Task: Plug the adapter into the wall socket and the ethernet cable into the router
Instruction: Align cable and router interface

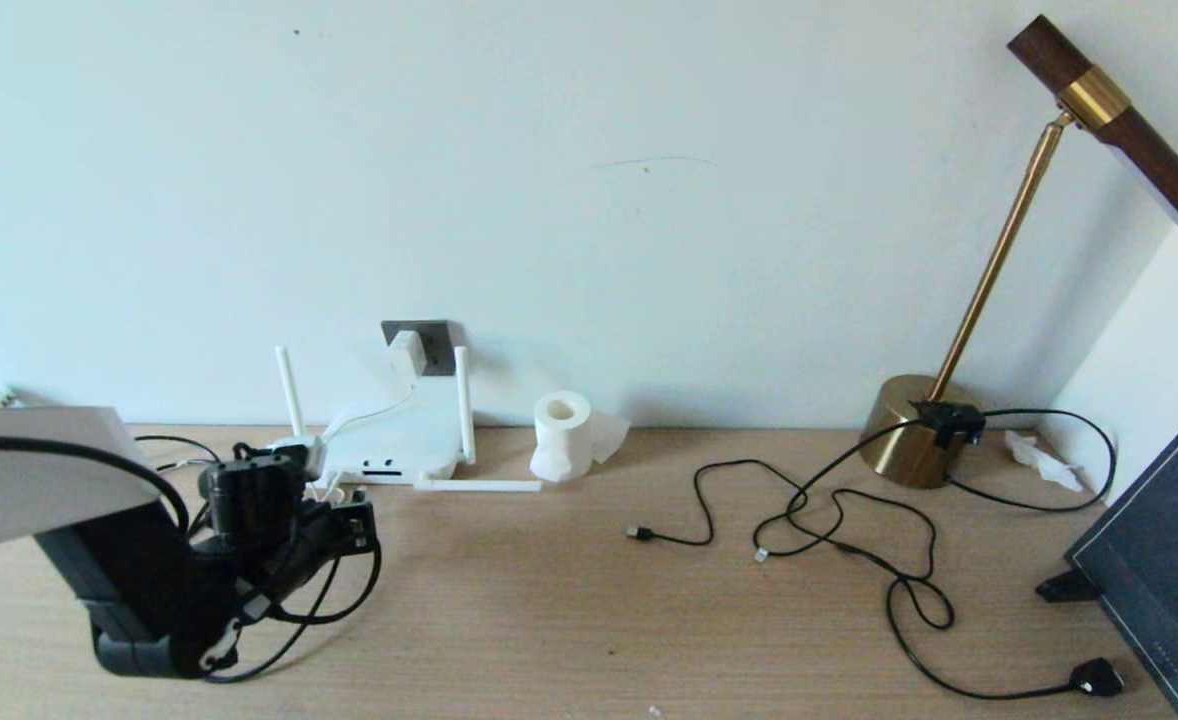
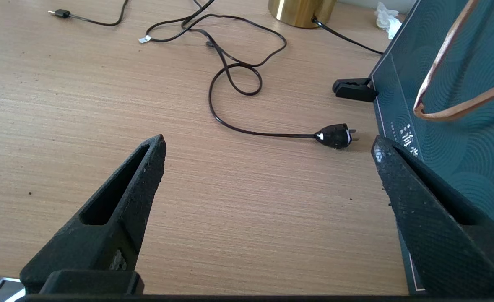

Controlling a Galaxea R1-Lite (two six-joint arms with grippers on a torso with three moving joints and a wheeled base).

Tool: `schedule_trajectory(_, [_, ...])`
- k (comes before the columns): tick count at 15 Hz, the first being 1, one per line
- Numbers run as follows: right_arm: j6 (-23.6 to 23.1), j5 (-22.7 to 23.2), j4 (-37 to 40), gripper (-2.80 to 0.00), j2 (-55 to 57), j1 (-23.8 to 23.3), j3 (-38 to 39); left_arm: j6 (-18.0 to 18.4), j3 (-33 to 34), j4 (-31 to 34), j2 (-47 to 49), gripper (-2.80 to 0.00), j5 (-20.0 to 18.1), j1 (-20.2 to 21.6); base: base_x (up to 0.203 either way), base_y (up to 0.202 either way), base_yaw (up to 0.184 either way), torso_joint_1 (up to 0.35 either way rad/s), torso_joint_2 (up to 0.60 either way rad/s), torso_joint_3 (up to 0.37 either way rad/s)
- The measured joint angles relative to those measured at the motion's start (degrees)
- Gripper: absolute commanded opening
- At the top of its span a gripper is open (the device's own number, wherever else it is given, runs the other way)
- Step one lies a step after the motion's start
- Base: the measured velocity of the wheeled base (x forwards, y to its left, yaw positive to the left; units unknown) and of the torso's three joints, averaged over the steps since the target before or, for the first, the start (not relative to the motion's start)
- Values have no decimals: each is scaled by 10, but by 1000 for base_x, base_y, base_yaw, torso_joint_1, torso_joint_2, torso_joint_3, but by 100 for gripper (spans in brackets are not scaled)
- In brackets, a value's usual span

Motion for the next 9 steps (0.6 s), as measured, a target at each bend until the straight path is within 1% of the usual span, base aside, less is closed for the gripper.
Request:
schedule_trajectory(7, [0,0,0,0,0,0,0,4,-5,0,6,-280,-12,6,0,0,0,0,0,0])
schedule_trajectory(9, [0,0,0,0,0,0,0,21,-6,0,7,-280,-23,14,0,0,0,0,0,0])
